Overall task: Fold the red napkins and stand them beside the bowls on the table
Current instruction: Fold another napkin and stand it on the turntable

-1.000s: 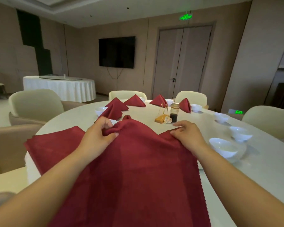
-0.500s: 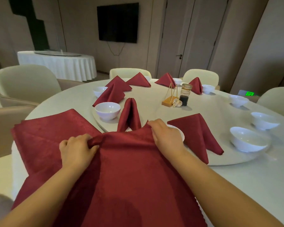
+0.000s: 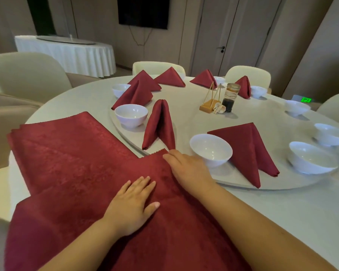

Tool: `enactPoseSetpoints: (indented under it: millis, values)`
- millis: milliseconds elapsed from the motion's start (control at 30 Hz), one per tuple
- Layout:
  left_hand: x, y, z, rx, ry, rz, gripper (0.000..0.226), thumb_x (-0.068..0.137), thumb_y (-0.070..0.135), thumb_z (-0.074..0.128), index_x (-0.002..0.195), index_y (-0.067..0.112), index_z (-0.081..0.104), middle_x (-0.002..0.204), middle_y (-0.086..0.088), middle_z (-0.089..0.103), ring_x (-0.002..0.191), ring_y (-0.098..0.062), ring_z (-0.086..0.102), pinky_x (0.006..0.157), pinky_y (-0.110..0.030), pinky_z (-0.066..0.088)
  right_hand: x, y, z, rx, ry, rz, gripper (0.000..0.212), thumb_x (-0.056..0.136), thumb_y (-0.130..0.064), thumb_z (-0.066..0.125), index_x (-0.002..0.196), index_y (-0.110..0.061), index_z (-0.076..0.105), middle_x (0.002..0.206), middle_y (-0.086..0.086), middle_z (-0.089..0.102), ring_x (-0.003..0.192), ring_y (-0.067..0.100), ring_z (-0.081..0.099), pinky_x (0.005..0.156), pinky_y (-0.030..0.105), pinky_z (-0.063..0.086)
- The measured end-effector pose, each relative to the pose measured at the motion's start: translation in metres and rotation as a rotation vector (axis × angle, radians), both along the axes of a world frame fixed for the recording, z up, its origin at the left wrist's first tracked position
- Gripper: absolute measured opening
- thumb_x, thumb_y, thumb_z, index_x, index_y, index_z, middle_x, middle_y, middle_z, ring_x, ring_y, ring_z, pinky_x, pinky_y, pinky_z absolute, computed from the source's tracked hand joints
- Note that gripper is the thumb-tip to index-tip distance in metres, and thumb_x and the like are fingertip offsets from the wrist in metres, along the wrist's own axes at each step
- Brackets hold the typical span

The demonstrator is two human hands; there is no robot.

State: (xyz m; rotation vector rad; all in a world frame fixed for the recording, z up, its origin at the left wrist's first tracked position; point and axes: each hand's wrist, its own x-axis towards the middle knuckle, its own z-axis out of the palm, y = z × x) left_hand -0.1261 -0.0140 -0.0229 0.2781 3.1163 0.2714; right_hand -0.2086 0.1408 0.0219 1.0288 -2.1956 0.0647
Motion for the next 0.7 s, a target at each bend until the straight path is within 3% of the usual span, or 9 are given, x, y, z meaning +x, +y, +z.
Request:
enactPoseSetpoints:
  millis: [100,267,333,367,433,500,567,633,700]
  values:
    - [0.001,0.002,0.000,-0.028,-0.019,0.020,0.142,0.021,0.074,-0.047,0.148,0.029,0.000,0.155,0.010,-0.004,0.141,-0.005,-0.008,0.104,-0.019,-0.013,0.010,0.021,-0.006,-0.093,-0.130,-0.071,0.034,0.068,-0.019,0.048,0.095,-0.009,0.066,0.089,0.005,0.069,0.059,0.019,0.065,0.043,0.021,0.048]
    - [0.003,0.004,0.002,0.013,-0.025,0.048,0.137,0.027,0.084,-0.033,0.148,0.029,0.001,0.155,0.010,-0.003,0.141,-0.004,-0.007,0.110,-0.023,-0.009,0.057,0.082,-0.024,-0.227,-0.438,-0.302,0.045,0.066,-0.029,0.070,0.106,-0.009,0.065,0.094,0.005,0.069,0.079,0.027,0.067,0.066,0.035,0.053]
    - [0.003,0.006,0.002,0.002,-0.024,0.057,0.115,0.044,0.073,-0.020,0.148,0.028,0.001,0.156,0.009,-0.003,0.141,-0.005,-0.006,0.111,-0.024,-0.008,0.083,0.107,-0.028,-0.236,-0.602,-0.432,0.049,0.077,-0.038,0.065,0.119,-0.013,0.059,0.111,0.001,0.063,0.102,0.025,0.060,0.085,0.034,0.045]
    - [0.003,0.007,0.002,-0.002,-0.024,0.065,0.109,0.048,0.068,-0.019,0.148,0.028,0.002,0.156,0.009,-0.002,0.142,-0.006,-0.006,0.112,-0.025,-0.007,0.098,0.116,-0.032,-0.231,-0.653,-0.480,0.051,0.079,-0.045,0.060,0.120,-0.015,0.058,0.114,-0.001,0.062,0.107,0.025,0.057,0.087,0.032,0.042]
    - [0.003,0.008,0.003,-0.018,-0.038,0.080,0.089,0.070,0.070,-0.007,0.148,0.027,0.002,0.156,0.007,-0.002,0.142,-0.007,-0.005,0.112,-0.026,-0.005,0.121,0.137,-0.042,-0.223,-0.603,-0.515,0.059,0.073,-0.063,0.047,0.103,-0.017,0.068,0.102,-0.001,0.066,0.096,0.029,0.062,0.076,0.032,0.042]
    - [0.003,0.011,0.005,-0.042,-0.067,0.097,0.063,0.094,0.057,0.013,0.148,0.025,0.001,0.156,0.005,-0.003,0.142,-0.008,-0.005,0.113,-0.028,-0.004,0.137,0.148,-0.047,-0.313,-0.631,-0.535,0.095,0.058,-0.091,0.018,0.102,-0.023,0.068,0.108,-0.010,0.059,0.110,0.027,0.054,0.086,0.031,0.035]
    - [0.002,0.014,0.005,-0.049,-0.078,0.112,0.058,0.098,0.049,0.018,0.148,0.024,0.001,0.156,0.004,-0.003,0.142,-0.009,-0.004,0.113,-0.029,-0.003,0.150,0.150,-0.045,-0.310,-0.839,-0.598,0.130,0.027,-0.099,-0.008,0.122,-0.033,0.053,0.122,-0.021,0.033,0.133,0.014,0.024,0.104,0.022,0.016]
    - [0.002,0.016,0.005,-0.050,-0.087,0.126,0.058,0.098,0.048,0.019,0.148,0.023,0.003,0.156,0.003,-0.002,0.142,-0.010,-0.004,0.113,-0.030,-0.002,0.160,0.149,-0.045,-0.273,-0.893,-0.584,0.133,0.021,-0.098,0.001,0.132,-0.037,0.040,0.132,-0.023,0.024,0.139,0.010,0.008,0.107,0.018,0.005]
    - [0.002,0.018,0.004,-0.039,-0.086,0.136,0.059,0.097,0.049,0.019,0.148,0.023,0.004,0.156,0.003,-0.001,0.143,-0.010,-0.003,0.114,-0.030,-0.002,0.167,0.143,-0.051,-0.286,-0.840,-0.472,0.106,0.042,-0.082,0.016,0.132,-0.033,0.042,0.143,-0.014,0.029,0.140,0.015,0.012,0.106,0.017,0.005]
